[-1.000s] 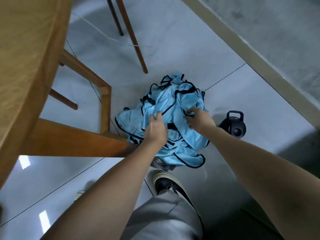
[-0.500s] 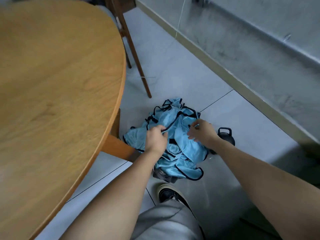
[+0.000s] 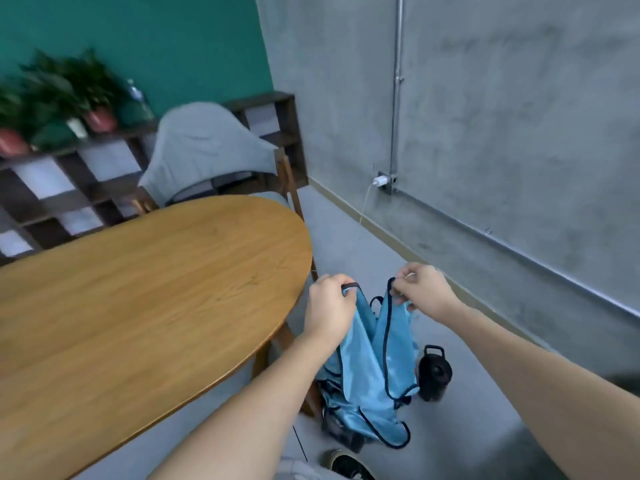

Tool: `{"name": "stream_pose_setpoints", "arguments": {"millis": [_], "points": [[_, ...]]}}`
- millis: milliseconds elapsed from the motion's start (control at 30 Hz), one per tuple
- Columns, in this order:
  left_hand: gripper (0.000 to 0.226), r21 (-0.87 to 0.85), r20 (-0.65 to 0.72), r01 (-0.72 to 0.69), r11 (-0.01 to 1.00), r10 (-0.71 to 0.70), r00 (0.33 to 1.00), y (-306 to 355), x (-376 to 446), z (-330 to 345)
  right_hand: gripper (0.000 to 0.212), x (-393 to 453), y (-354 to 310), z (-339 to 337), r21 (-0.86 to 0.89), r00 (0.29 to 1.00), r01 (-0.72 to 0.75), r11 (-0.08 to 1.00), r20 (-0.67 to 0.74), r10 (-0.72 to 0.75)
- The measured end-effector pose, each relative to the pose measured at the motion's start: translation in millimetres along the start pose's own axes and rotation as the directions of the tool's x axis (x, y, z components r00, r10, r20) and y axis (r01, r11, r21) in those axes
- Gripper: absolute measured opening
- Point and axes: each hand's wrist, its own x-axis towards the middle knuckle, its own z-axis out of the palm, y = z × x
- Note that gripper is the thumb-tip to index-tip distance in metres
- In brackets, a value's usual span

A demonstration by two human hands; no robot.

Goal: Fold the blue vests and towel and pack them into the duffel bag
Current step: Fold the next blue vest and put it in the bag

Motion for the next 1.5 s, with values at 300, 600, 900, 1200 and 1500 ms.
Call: {"name": "stream_pose_setpoints", "arguments": {"millis": [300,600,900,1200,1500], "points": [[0.012,-0.022,-0.294,-0.219,0.976,0.203,0.934,126,19,-181,0.002,-75,-198,-65,0.039,0.923,0.37,0.928,-0.126,-0.363],[0.012,0.122,-0.613,-0.293,0.948,0.304,0.729,211,24,-438,0.007,-143,-444,-78,0.017,0.684,0.719,0.695,-0.197,-0.703],[0.015,0.285,-0.694,-0.192,0.939,0.34,0.635,195,9,-614,0.009,-169,-576,-14,0.004,0.544,0.836,0.549,-0.151,-0.826],[0.013,0.337,-0.71,-0.061,0.94,0.296,0.639,132,7,-650,0.008,-150,-581,70,0.12,0.588,0.806,0.58,-0.049,-0.807],[0.01,0.384,-0.485,0.126,0.915,0.083,0.871,9,-38,-529,0.009,-97,-426,158,-0.111,0.773,0.629,0.769,0.188,-0.605]]}}
